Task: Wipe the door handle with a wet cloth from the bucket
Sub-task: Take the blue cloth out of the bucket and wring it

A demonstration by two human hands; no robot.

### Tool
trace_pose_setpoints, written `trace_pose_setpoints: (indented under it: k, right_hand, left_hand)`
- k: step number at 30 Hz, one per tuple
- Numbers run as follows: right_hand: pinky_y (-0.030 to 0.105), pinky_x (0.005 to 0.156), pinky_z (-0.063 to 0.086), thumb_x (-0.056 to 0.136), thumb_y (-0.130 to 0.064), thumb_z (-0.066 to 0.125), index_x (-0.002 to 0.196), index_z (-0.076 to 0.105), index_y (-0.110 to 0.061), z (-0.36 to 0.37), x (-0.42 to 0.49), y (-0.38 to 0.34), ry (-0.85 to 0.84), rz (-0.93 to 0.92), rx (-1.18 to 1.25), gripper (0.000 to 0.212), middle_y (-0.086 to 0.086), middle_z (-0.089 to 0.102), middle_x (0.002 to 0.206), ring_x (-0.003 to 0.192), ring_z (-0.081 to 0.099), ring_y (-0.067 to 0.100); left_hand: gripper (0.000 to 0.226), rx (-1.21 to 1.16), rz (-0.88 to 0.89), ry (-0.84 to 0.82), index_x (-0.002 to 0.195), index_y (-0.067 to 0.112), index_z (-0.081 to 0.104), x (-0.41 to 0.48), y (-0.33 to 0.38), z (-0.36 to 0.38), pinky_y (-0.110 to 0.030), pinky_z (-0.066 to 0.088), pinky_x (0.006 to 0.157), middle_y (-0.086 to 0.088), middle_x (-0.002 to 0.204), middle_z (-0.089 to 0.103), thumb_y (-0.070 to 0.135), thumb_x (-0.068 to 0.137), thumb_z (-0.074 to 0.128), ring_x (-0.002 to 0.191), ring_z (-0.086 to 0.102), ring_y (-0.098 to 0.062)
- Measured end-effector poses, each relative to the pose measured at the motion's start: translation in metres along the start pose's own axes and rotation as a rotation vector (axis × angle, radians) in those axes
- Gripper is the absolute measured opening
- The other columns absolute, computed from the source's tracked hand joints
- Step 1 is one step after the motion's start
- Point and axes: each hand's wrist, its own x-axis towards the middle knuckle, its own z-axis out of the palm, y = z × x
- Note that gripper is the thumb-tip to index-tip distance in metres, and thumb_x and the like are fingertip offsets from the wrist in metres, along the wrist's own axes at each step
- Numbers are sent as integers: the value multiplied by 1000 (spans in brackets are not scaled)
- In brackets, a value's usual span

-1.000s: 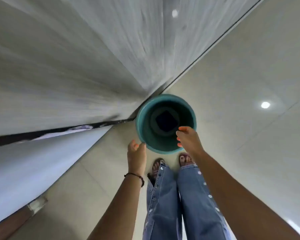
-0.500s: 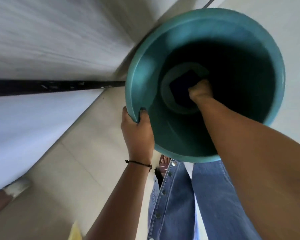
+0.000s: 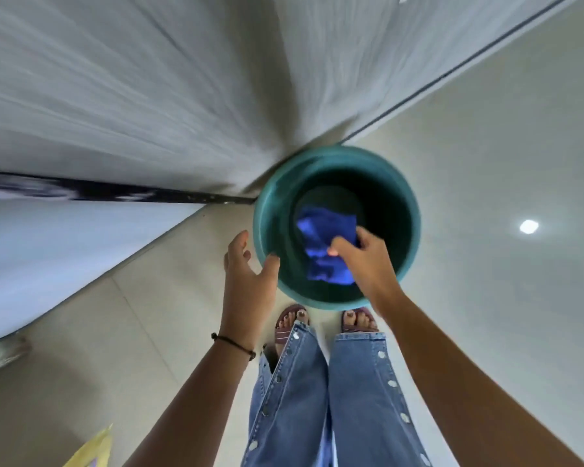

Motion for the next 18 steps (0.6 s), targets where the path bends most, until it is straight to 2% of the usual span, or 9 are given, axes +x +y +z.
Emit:
trace_pose_setpoints:
  k: [3, 6, 9, 12, 14, 15, 16, 18]
  right_hand:
    - [33, 68, 49, 69, -13, 61, 92, 68, -12, -27, -99, -42, -141, -32, 55, 24, 7, 68, 78, 72, 63, 19]
    - [41, 76, 52, 69, -17, 60, 100, 68, -11, -48, -199, -88, -224, -54, 81, 33, 22, 71, 95, 84, 66, 27]
    - [45, 83, 54, 74, -17, 65, 102, 69, -11, -57, -290, -121, -269, -88, 38, 29, 20, 73, 101, 91, 69, 32]
    - [33, 75, 58, 88, -9, 65, 107, 67, -11, -55, -362, -159, -297, -184, -15, 19, 15, 75, 102, 92, 71, 29]
    - [30, 73, 57, 90, -11, 63, 105, 65, -17, -45, -401, -178, -276, -335, -133, 16, 12, 73, 101, 91, 69, 27]
    - [27, 73, 56, 90, -13, 64, 104, 62, -22, -37, -422, -183, -247, -415, -204, 17, 7, 72, 100, 90, 68, 21]
    - [21, 73, 55, 89, -15, 65, 106, 58, -28, -28, -441, -186, -223, -492, -266, 22, -1, 70, 103, 90, 67, 12]
    - [14, 78, 53, 88, -21, 66, 123, 49, -30, -8, -478, -185, -208, -609, -354, 40, -11, 61, 115, 100, 61, -3]
  left_hand:
    - [43, -192, -60, -151, 135, 14, 43, -56, 46, -26, -32, 40, 106, 1, 134, 50, 21, 94, 55, 123, 50, -12]
    - [42, -425, -161, -339, 120, 20, 57, -130, 88, -64, -38, 50, 95, -7, 127, 62, 44, 86, 60, 111, 62, -18]
    - [52, -760, -265, -423, 116, 11, 63, -209, 112, -102, -35, 55, 86, -9, 116, 70, 43, 76, 54, 102, 68, -19]
    - [41, -855, -183, -447, 112, 4, 65, -274, 144, -148, -40, 54, 89, -17, 114, 70, 29, 81, 55, 101, 67, -23]
    - [33, -813, -96, -404, 111, 1, 63, -307, 154, -181, -39, 55, 87, -22, 116, 67, 19, 84, 59, 97, 68, -24]
    - [27, -804, -67, -366, 110, 2, 63, -322, 155, -198, -39, 55, 86, -24, 116, 67, 14, 85, 60, 96, 68, -25]
    - [24, -813, -46, -329, 110, 2, 63, -338, 156, -215, -41, 55, 85, -25, 116, 66, 10, 87, 59, 96, 67, -27]
    - [29, -850, -20, -260, 117, 0, 59, -365, 149, -244, -43, 56, 80, -26, 119, 64, 9, 89, 59, 99, 65, -33]
